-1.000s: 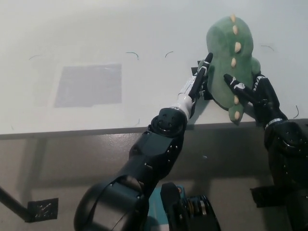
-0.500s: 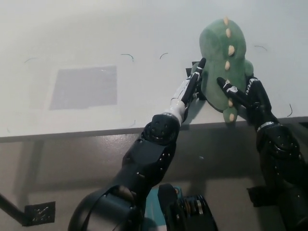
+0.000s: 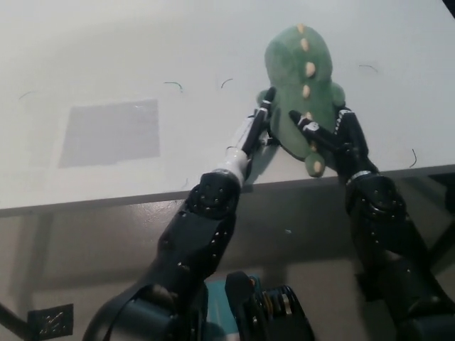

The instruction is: Use both hands to pick up a dinasour on the right side and move it to the left side

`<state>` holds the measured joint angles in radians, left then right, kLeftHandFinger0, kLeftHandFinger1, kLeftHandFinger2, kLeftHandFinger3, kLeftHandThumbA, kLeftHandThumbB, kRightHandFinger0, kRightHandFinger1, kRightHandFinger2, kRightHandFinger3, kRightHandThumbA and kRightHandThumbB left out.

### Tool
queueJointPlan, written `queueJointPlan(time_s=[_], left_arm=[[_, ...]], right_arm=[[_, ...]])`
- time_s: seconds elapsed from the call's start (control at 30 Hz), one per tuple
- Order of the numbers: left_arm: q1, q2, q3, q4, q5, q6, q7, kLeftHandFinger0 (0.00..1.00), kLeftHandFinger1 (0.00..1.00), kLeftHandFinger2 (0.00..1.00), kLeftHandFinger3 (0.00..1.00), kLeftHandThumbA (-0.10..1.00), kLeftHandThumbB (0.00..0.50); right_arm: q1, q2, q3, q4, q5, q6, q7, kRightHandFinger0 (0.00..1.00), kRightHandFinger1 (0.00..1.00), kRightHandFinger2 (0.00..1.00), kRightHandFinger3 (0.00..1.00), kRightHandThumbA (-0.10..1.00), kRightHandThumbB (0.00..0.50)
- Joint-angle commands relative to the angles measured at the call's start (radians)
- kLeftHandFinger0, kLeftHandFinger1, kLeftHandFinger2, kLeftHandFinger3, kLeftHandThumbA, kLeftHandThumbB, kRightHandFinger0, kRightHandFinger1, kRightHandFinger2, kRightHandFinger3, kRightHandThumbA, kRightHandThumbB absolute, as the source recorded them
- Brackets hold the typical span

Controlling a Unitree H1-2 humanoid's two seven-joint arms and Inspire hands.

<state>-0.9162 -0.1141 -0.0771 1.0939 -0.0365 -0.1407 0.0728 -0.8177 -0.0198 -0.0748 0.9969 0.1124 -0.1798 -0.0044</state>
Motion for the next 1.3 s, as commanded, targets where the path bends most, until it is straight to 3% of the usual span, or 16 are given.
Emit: queueJointPlan(time_s=[0.0, 0.13, 0.2, 0.23, 0.3, 0.37, 0.4, 0.47, 0.53, 0.6, 0.63, 0.77, 0.87, 0.97, 1.07, 1.27], left_arm=[[0.049, 0.029, -0.001, -0.036, 0.032, 0.086, 0.01, 1.0, 1.0, 1.0, 1.0, 1.0, 0.14], [0.071, 0.04, 0.01, -0.067, 0.034, 0.083, 0.047, 1.0, 1.0, 1.0, 1.0, 1.0, 0.164], [0.092, 0.041, 0.023, -0.081, 0.029, 0.065, 0.063, 1.0, 1.0, 1.0, 1.0, 1.0, 0.178], [0.108, 0.043, 0.029, -0.092, 0.021, 0.048, 0.052, 1.0, 1.0, 1.0, 1.0, 1.0, 0.14], [0.124, 0.06, 0.035, -0.112, 0.024, 0.05, 0.049, 1.0, 1.0, 1.0, 1.0, 1.0, 0.128], [0.152, 0.062, 0.032, -0.158, 0.034, 0.094, 0.058, 1.0, 1.0, 1.0, 1.0, 1.0, 0.155], [0.157, 0.072, 0.047, -0.143, 0.015, 0.06, 0.043, 1.0, 1.0, 1.0, 1.0, 1.0, 0.172], [0.155, 0.075, 0.068, -0.135, -0.004, 0.057, 0.037, 1.0, 1.0, 1.0, 1.0, 1.0, 0.182], [0.172, 0.096, 0.083, -0.144, -0.006, 0.06, 0.038, 1.0, 1.0, 1.0, 1.0, 1.0, 0.237], [0.18, 0.113, 0.088, -0.155, 0.007, 0.052, 0.043, 1.0, 1.0, 1.0, 1.0, 1.0, 0.215], [0.191, 0.119, 0.102, -0.167, -0.001, 0.043, 0.044, 1.0, 1.0, 1.0, 1.0, 1.0, 0.168], [0.228, 0.125, 0.134, -0.204, -0.021, 0.001, 0.054, 1.0, 1.0, 1.0, 1.0, 1.0, 0.127], [0.239, 0.128, 0.144, -0.222, -0.003, 0.0, 0.079, 1.0, 1.0, 1.0, 1.0, 1.0, 0.119], [0.246, 0.126, 0.144, -0.231, 0.011, -0.031, 0.087, 1.0, 1.0, 1.0, 1.0, 1.0, 0.128], [0.259, 0.118, 0.19, -0.234, -0.042, -0.077, 0.078, 1.0, 1.0, 1.0, 1.0, 1.0, 0.182], [0.273, 0.124, 0.236, -0.26, -0.056, -0.131, 0.092, 1.0, 1.0, 1.0, 1.0, 1.0, 0.148]], right_arm=[[-0.05, 0.126, 0.073, 0.063, -0.043, 0.01, 0.044, 1.0, 1.0, 1.0, 1.0, 1.0, 0.28], [-0.064, 0.126, 0.106, 0.077, -0.063, 0.018, 0.052, 1.0, 1.0, 1.0, 1.0, 1.0, 0.32], [-0.062, 0.133, 0.114, 0.073, -0.054, 0.027, 0.063, 1.0, 1.0, 1.0, 1.0, 1.0, 0.305], [-0.061, 0.138, 0.122, 0.08, -0.059, 0.024, 0.06, 1.0, 1.0, 1.0, 1.0, 1.0, 0.279], [-0.077, 0.157, 0.133, 0.109, -0.07, 0.013, 0.044, 1.0, 1.0, 1.0, 1.0, 1.0, 0.271], [-0.073, 0.164, 0.162, 0.112, -0.1, 0.002, 0.017, 1.0, 1.0, 1.0, 1.0, 1.0, 0.24], [-0.095, 0.178, 0.176, 0.157, -0.116, -0.01, -0.003, 1.0, 1.0, 1.0, 1.0, 1.0, 0.175], [-0.113, 0.185, 0.183, 0.193, -0.116, -0.018, -0.009, 1.0, 1.0, 1.0, 1.0, 1.0, 0.167], [-0.136, 0.208, 0.188, 0.229, -0.114, 0.001, -0.01, 1.0, 1.0, 1.0, 1.0, 1.0, 0.179], [-0.157, 0.217, 0.228, 0.248, -0.155, -0.004, -0.035, 1.0, 1.0, 1.0, 1.0, 1.0, 0.167], [-0.163, 0.229, 0.229, 0.254, -0.147, 0.002, -0.043, 1.0, 1.0, 1.0, 1.0, 1.0, 0.157], [-0.187, 0.241, 0.277, 0.259, -0.183, -0.002, -0.031, 1.0, 1.0, 1.0, 1.0, 1.0, 0.018], [-0.191, 0.25, 0.288, 0.268, -0.187, -0.021, -0.047, 1.0, 1.0, 1.0, 1.0, 1.0, 0.035], [-0.194, 0.246, 0.306, 0.262, -0.198, -0.035, -0.047, 1.0, 1.0, 1.0, 1.0, 1.0, 0.007], [-0.21, 0.254, 0.333, 0.279, -0.216, -0.055, -0.033, 1.0, 1.0, 1.0, 1.0, 1.0, 0.017], [-0.24, 0.271, 0.37, 0.302, -0.237, -0.111, -0.024, 1.0, 1.0, 1.0, 1.0, 1.0, 0.011]])
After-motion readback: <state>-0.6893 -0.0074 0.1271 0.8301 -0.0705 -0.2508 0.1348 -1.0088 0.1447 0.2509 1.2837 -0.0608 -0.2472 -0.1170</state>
